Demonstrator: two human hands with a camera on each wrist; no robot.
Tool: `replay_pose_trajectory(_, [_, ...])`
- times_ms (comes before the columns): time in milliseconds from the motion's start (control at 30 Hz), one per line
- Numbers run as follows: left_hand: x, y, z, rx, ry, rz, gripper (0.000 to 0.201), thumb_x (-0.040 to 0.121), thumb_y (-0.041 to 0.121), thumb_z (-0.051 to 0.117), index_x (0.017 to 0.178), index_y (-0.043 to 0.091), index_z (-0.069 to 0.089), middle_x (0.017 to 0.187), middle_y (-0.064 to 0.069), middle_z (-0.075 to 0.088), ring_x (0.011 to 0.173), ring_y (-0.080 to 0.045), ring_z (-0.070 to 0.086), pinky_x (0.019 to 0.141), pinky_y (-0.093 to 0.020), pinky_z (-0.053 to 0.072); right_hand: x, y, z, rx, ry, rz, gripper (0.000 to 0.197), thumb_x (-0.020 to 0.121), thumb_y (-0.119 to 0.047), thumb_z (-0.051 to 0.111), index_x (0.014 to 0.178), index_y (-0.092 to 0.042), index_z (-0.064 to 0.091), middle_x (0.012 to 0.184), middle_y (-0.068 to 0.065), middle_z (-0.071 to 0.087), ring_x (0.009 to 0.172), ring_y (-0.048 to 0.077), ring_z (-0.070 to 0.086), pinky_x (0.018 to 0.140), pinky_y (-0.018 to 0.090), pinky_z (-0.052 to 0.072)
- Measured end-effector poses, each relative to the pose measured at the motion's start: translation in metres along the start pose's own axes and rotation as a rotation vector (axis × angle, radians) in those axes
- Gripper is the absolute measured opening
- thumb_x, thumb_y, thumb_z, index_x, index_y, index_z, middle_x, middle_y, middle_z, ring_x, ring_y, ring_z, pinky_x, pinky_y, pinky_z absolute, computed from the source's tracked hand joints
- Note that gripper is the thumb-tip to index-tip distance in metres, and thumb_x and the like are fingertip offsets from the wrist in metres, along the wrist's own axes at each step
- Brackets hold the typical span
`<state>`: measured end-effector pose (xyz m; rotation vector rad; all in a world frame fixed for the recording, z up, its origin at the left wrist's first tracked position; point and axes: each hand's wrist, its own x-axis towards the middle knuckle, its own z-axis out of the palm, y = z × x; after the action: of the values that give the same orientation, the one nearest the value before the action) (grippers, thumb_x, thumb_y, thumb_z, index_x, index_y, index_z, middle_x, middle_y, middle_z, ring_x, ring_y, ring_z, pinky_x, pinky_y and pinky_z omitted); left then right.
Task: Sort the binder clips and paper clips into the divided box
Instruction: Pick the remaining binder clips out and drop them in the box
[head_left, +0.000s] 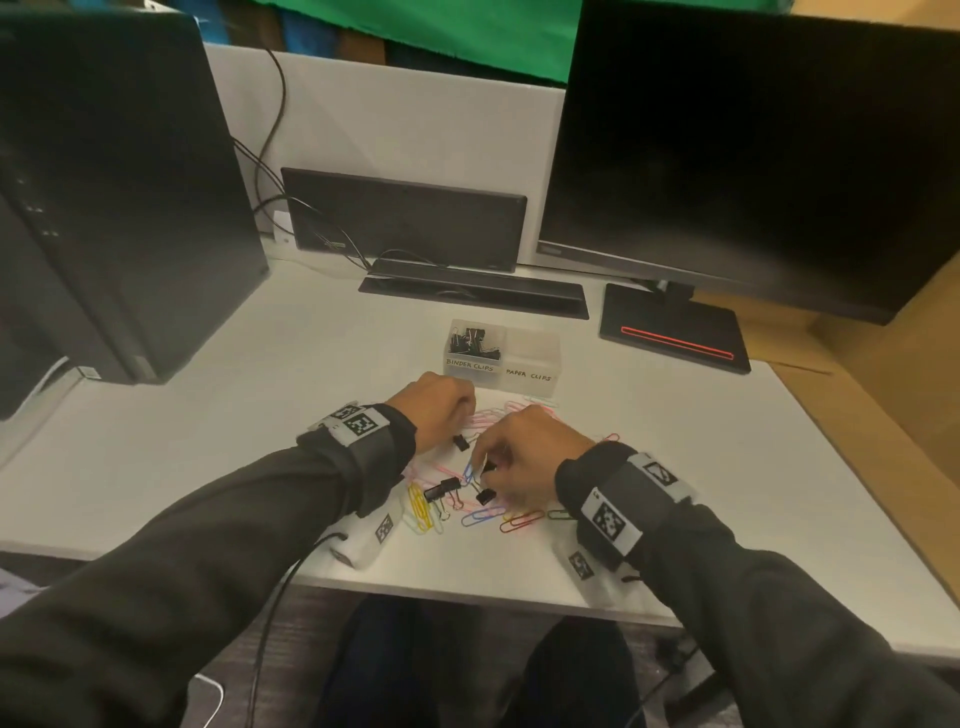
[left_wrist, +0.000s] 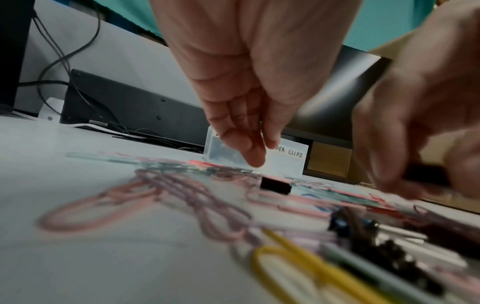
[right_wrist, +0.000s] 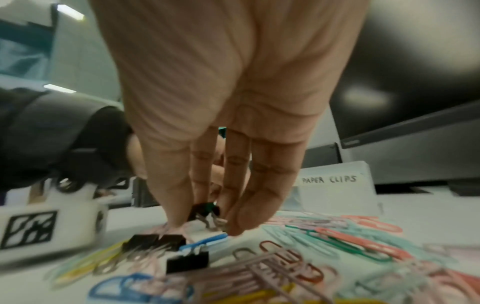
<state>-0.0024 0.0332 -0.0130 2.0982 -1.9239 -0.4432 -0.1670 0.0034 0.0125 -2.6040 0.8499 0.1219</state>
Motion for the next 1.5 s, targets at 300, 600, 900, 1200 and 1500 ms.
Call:
replay_pose_trajectory(300, [-0.008, 0.018, 0.005, 0.133, -0.221, 0.038, 0.023, 0.079, 0.015, 0.065, 0.101, 0.020, 0.070, 0.088, 0.001, 0.055, 0.085, -0.020, 0.055, 0.079, -0.030, 0.050, -0.002, -0.014, 0.023, -0.143, -0.063, -0.031, 0.021, 0.083, -0.009, 0.059, 0.096, -0.010, 0.075, 0.099, 0.015, 0.069, 0.088, 0.036, 0.065, 0.077, 0.041, 0.056])
replay_pose_trajectory(600, [-0.007, 0.014, -0.005, -0.034, -0.059, -0.084, 0.014, 0.083, 0.009, 0.057, 0.078, 0.022, 0.058, 0.081, -0.003, 0.064, 0.081, -0.026, 0.063, 0.069, -0.027, 0.047, 0.005, 0.000, 0.018, -0.036, 0.013, 0.078, 0.013, 0.078, -0.014, 0.067, 0.090, -0.013, 0.073, 0.098, 0.006, 0.070, 0.090, 0.025, 0.065, 0.077, 0.028, 0.051])
replay_pose_trajectory(900, [-0.040, 0.002, -0.018, -0.151, -0.190, -0.148, 0.021, 0.099, 0.018, 0.036, 0.079, 0.014, 0.043, 0.075, 0.001, 0.044, 0.079, -0.022, 0.042, 0.061, -0.028, 0.030, 0.013, 0.002, 0.007, 0.034, 0.055, 0.097, 0.031, 0.077, -0.004, 0.061, 0.099, -0.020, 0.075, 0.086, 0.001, 0.064, 0.077, 0.019, 0.059, 0.073, 0.025, 0.051])
replay_pose_trajectory(1200, [-0.058, -0.007, -0.001, 0.016, -0.317, -0.039, 0.025, 0.081, 0.030, 0.069, 0.104, 0.021, 0.065, 0.088, 0.001, 0.057, 0.081, -0.019, 0.054, 0.070, -0.025, 0.042, 0.028, -0.020, 0.016, -0.001, -0.010, 0.021, 0.033, 0.080, -0.008, 0.063, 0.113, -0.012, 0.067, 0.108, 0.010, 0.064, 0.090, 0.022, 0.054, 0.071, 0.024, 0.037])
replay_pose_trajectory(1500, [-0.054, -0.021, -0.006, -0.103, -0.247, -0.097, 0.014, 0.080, 0.030, 0.072, 0.082, 0.024, 0.060, 0.075, 0.006, 0.053, 0.070, -0.014, 0.050, 0.055, -0.021, 0.036, 0.039, -0.025, 0.021, -0.046, -0.028, 0.029, 0.020, 0.082, -0.011, 0.066, 0.100, -0.009, 0.072, 0.104, 0.015, 0.066, 0.093, 0.032, 0.064, 0.079, 0.034, 0.053])
